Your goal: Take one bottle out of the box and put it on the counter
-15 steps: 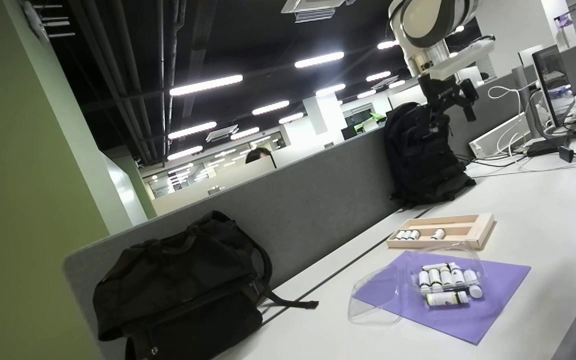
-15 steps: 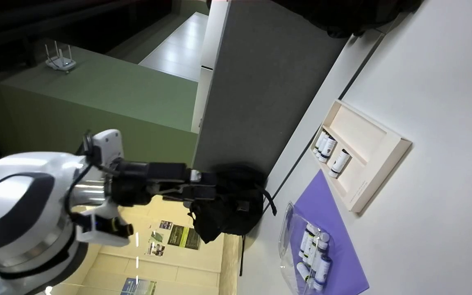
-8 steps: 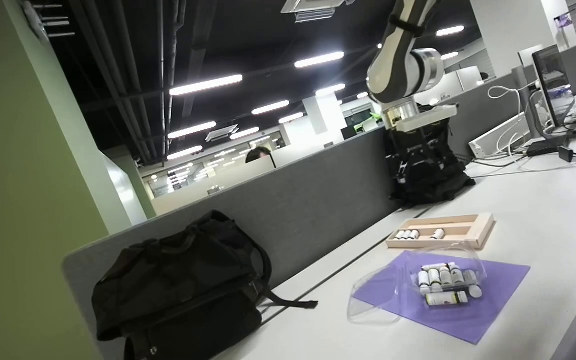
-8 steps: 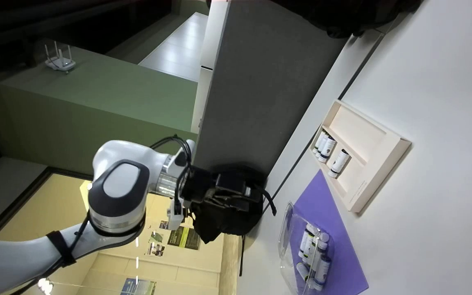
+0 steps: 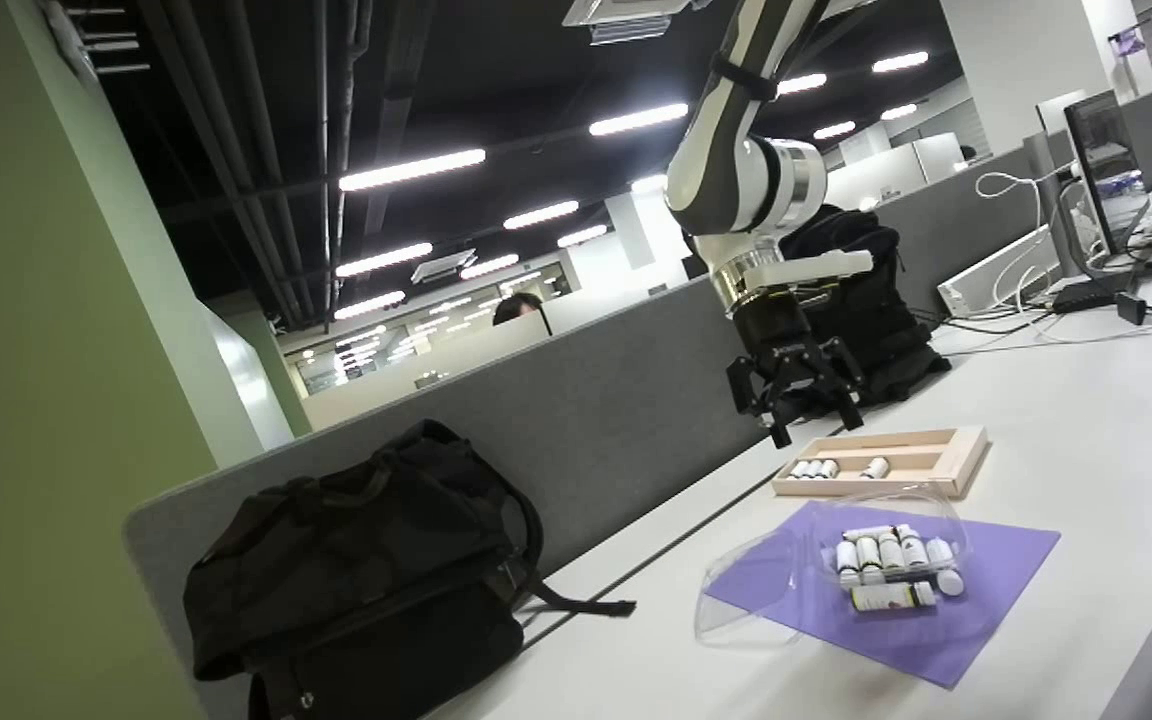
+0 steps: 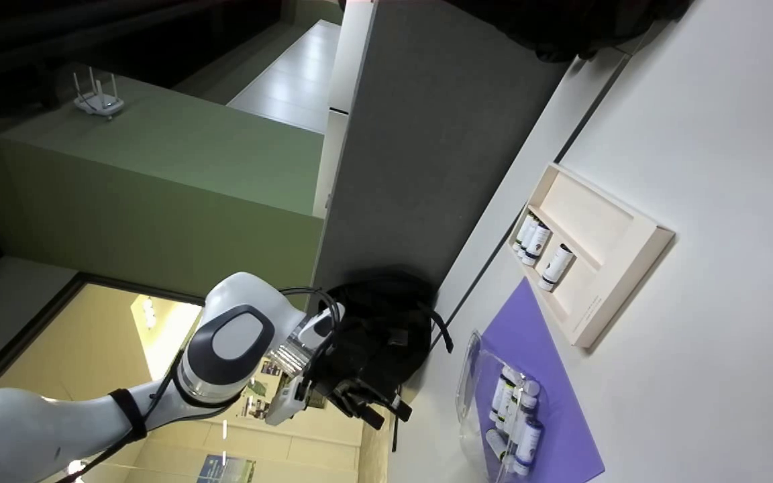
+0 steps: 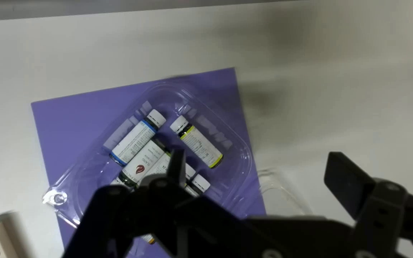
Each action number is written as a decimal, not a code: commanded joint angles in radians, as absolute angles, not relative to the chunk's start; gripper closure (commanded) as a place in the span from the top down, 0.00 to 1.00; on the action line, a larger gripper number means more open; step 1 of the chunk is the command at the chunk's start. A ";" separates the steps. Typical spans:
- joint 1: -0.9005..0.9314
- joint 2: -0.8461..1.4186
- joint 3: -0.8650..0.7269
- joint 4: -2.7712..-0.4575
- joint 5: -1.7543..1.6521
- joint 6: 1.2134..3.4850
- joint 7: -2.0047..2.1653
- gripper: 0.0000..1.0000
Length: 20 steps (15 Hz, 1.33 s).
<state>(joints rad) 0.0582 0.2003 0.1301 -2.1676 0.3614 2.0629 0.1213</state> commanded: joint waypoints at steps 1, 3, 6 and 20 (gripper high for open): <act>0.069 0.200 0.118 -2.165 0.363 2.057 0.115 1.00; 0.067 0.200 0.116 -2.164 0.363 2.054 0.110 1.00; 0.057 0.282 0.110 -2.166 0.429 2.119 0.124 1.00; 0.042 0.516 0.095 -2.170 0.586 2.365 0.174 1.00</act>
